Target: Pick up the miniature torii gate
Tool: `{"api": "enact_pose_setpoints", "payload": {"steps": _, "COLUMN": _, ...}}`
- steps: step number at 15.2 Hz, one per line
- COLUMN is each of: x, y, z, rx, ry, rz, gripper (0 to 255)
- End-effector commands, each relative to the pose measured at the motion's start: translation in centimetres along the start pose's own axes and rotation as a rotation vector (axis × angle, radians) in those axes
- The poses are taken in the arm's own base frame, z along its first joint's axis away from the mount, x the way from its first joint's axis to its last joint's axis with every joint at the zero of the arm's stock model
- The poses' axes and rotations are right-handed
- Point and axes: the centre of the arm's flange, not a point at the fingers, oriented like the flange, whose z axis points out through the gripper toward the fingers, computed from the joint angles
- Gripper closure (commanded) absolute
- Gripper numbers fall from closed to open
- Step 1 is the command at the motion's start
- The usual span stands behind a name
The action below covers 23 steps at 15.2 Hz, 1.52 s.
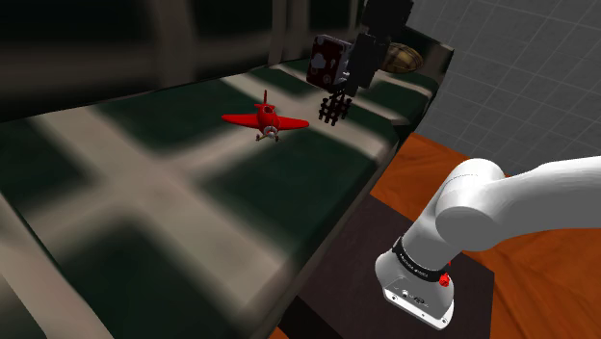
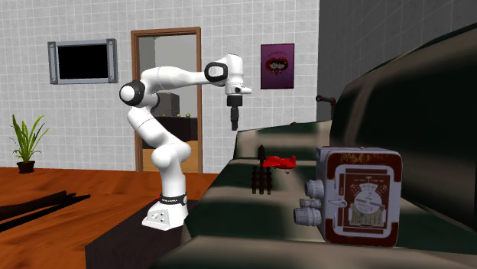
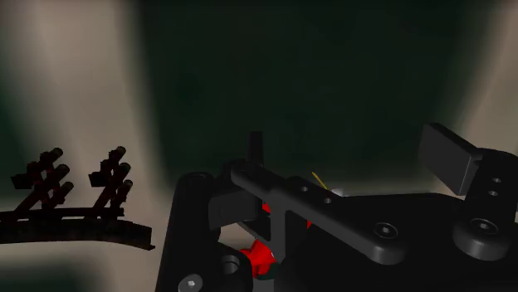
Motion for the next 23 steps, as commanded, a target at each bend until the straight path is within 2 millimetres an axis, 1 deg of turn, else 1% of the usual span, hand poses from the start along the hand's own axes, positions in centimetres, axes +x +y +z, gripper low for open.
{"api": "enact_pose_setpoints", "payload": {"steps": 1, "x": 0.0, "y": 0.0, "z": 0.0, "rx": 0.000, "ry": 0.000, "rz": 0.000, "gripper": 0}}
{"api": "enact_pose_setpoints", "payload": {"steps": 10, "x": 2.7, "y": 12.9, "z": 2.9, "rx": 0.141, "ry": 0.093, "rz": 0.041, "gripper": 0}}
{"api": "enact_pose_setpoints", "payload": {"steps": 19, "x": 5.3, "y": 25.4, "z": 7.3, "rx": 0.282, "ry": 0.186, "rz": 0.082, "gripper": 0}}
{"api": "enact_pose_setpoints", "payload": {"steps": 20, "x": 5.5, "y": 26.7, "z": 7.8, "rx": 0.296, "ry": 0.195, "rz": 0.086, "gripper": 0}}
{"api": "enact_pose_setpoints", "payload": {"steps": 23, "x": 5.5, "y": 26.8, "z": 9.4, "rx": 0.296, "ry": 0.195, "rz": 0.086, "gripper": 0}}
